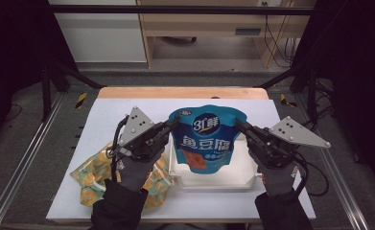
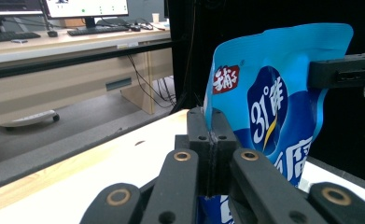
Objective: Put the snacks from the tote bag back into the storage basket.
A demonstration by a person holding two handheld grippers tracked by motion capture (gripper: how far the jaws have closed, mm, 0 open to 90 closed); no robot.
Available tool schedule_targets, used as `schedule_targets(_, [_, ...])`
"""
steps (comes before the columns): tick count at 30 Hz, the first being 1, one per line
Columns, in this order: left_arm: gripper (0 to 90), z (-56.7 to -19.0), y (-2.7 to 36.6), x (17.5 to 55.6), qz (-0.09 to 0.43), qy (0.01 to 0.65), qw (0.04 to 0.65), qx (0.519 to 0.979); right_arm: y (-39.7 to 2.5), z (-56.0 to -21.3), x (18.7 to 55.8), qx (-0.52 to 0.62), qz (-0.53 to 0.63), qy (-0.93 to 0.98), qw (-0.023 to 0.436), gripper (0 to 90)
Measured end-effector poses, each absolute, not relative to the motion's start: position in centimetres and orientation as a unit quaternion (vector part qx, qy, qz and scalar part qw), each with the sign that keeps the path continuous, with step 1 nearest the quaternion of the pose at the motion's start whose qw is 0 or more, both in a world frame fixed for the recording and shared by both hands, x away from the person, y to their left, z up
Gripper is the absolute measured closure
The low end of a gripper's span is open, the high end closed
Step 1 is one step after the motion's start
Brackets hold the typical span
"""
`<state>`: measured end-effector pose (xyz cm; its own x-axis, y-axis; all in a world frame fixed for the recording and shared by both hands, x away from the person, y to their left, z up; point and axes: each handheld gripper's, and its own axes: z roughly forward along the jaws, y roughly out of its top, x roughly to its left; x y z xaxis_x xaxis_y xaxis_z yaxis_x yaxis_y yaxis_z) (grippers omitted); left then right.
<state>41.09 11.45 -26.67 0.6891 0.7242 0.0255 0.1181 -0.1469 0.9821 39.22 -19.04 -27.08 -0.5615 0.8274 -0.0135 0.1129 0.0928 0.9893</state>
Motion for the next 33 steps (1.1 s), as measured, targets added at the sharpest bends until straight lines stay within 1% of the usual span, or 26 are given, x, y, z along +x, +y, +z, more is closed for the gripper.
schedule_targets(16, [89.8, -29.5, 11.0, 41.5, 0.255, 0.299, 0.556, 0.732, -19.2, -30.6, 39.9, 0.368, 0.565, 0.678, 0.293, 90.0])
schedule_targets(33, [89.7, -31.4, 12.1, 41.8, 0.249, 0.311, 0.543, 0.739, -18.1, -32.2, 40.4, 0.37, 0.555, 0.69, 0.282, 90.0])
